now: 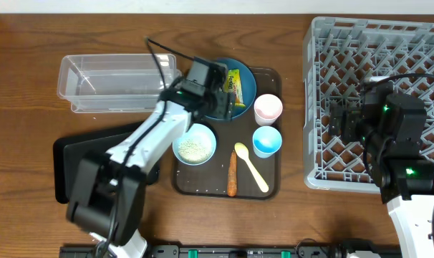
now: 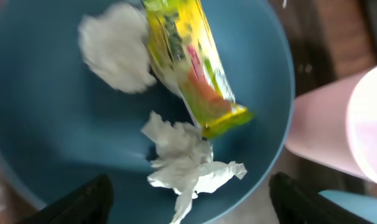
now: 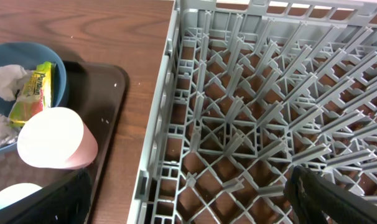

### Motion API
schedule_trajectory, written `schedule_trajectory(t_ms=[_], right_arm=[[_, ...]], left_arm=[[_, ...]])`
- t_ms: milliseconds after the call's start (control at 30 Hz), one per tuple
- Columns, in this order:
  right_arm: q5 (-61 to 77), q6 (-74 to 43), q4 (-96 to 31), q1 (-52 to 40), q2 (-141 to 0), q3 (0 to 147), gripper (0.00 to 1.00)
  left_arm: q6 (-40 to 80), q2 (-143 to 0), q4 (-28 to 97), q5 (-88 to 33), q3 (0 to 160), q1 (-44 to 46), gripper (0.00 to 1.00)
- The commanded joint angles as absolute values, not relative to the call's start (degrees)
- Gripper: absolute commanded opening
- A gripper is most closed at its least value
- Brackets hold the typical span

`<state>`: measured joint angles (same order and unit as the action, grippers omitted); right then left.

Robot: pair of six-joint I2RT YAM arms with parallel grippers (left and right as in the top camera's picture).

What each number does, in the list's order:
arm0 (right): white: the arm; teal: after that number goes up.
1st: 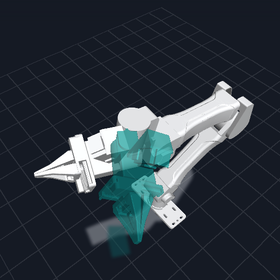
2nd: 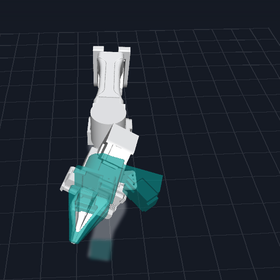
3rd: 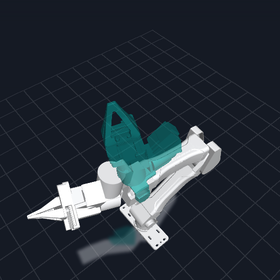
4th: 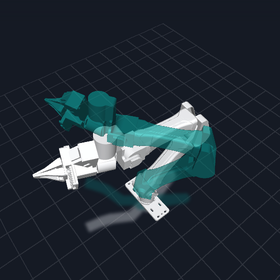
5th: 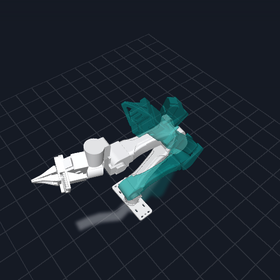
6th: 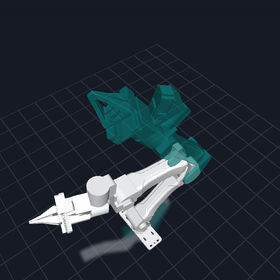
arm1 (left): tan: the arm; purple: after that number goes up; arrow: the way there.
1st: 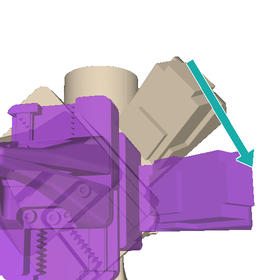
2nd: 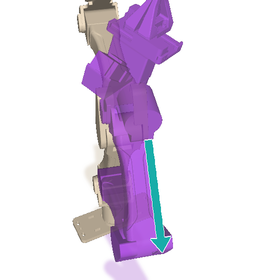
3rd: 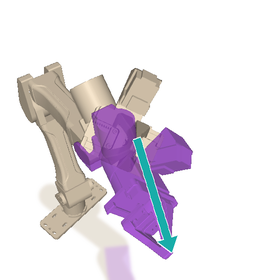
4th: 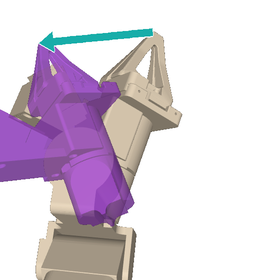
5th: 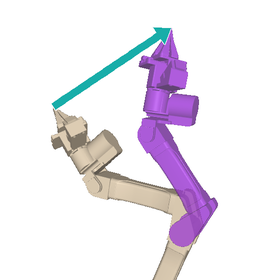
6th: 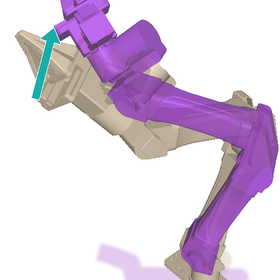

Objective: Sort waste into correct bins and load items into the dishwasher rack
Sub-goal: 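Reach the left gripper to the blue plate and grasp crumpled tissue, then carry the tissue with the left gripper and drop it into the clear bin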

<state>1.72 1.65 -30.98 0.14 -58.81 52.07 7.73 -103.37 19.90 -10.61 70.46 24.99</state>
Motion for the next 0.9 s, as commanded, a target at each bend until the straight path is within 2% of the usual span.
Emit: schedule_trajectory(t_ms=[0,167,233,600,700,800,867], right_arm=[[2.15,0.67,-31.24,-0.78,-58.89,53.23,0.99],[2.17,0.67,-31.29,-0.78,-58.89,53.23,0.99],[2.17,0.67,-31.31,-0.78,-58.89,53.23,0.99],[2.17,0.67,-31.75,-0.78,-58.89,53.23,0.99],[2.17,0.67,-31.75,-0.78,-58.89,53.23,0.99],[2.17,0.67,-31.75,-0.78,-58.89,53.23,0.99],[2.15,0.67,-31.75,-0.78,-58.89,53.23,0.99]], left_arm=[[7.33,-105.27,19.79,-10.90,71.59,25.43,0.79],[7.33,-107.59,19.79,-10.90,71.59,25.43,0.76],[7.33,-107.90,19.77,-10.92,71.59,25.43,0.72],[7.33,-107.94,20.03,-10.90,71.50,25.43,0.25],[7.35,-107.94,20.03,-10.87,71.50,25.43,0.19],[7.38,-107.92,20.03,-9.78,71.50,25.43,0.08],[7.38,-107.92,20.16,-8.05,71.50,25.43,0.07]])
